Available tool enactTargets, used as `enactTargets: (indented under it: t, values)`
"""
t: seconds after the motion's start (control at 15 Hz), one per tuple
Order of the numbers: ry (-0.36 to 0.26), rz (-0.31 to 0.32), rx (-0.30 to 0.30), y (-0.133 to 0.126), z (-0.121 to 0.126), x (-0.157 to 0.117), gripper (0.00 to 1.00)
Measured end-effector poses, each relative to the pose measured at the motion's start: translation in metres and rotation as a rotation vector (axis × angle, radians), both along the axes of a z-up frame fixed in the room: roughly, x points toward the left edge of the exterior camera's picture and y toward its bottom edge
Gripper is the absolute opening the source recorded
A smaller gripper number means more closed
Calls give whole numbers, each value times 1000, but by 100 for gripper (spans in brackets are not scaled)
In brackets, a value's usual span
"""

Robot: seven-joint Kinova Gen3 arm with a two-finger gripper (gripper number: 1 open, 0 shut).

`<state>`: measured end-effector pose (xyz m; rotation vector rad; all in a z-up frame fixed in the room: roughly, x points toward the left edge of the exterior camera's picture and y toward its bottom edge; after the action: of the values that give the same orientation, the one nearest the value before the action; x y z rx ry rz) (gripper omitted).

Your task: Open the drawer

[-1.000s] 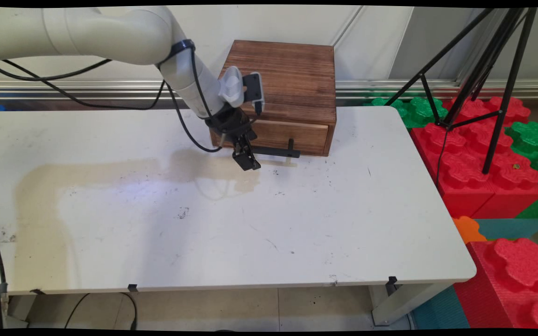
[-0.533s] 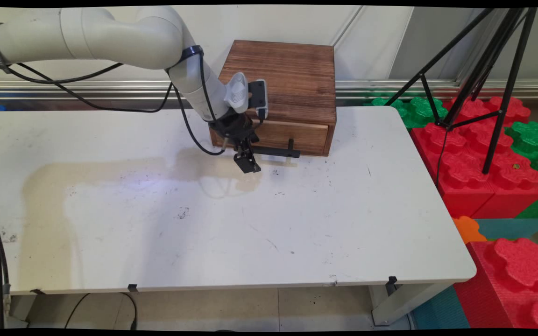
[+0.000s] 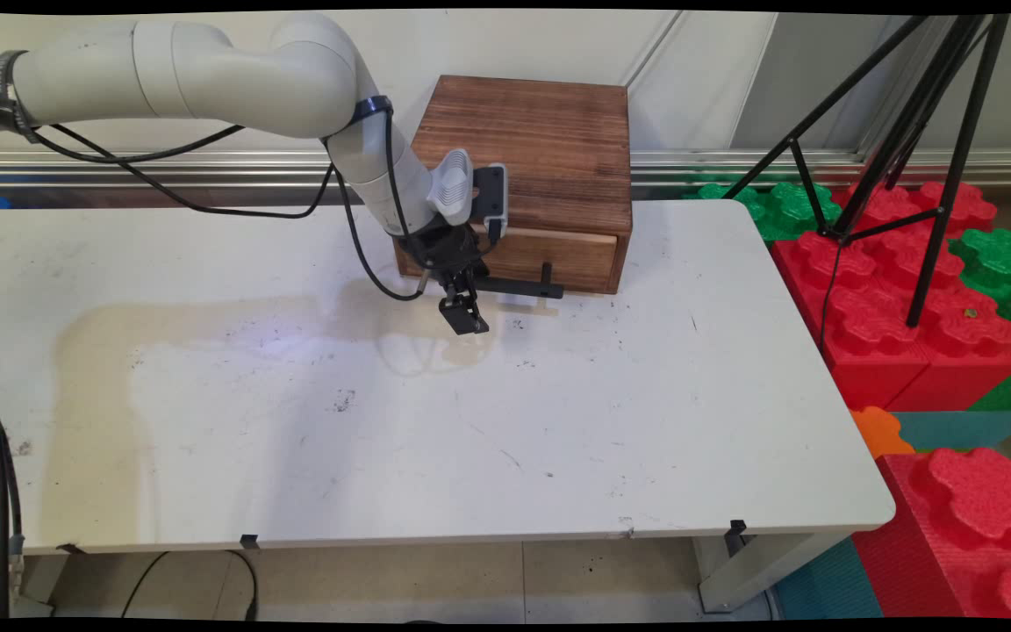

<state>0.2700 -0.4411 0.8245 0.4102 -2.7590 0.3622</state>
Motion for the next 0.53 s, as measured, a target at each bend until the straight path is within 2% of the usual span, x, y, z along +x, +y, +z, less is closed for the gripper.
enactTargets:
  t: [0.53]
  values:
    - [-8, -33, 15, 7, -4, -7, 100]
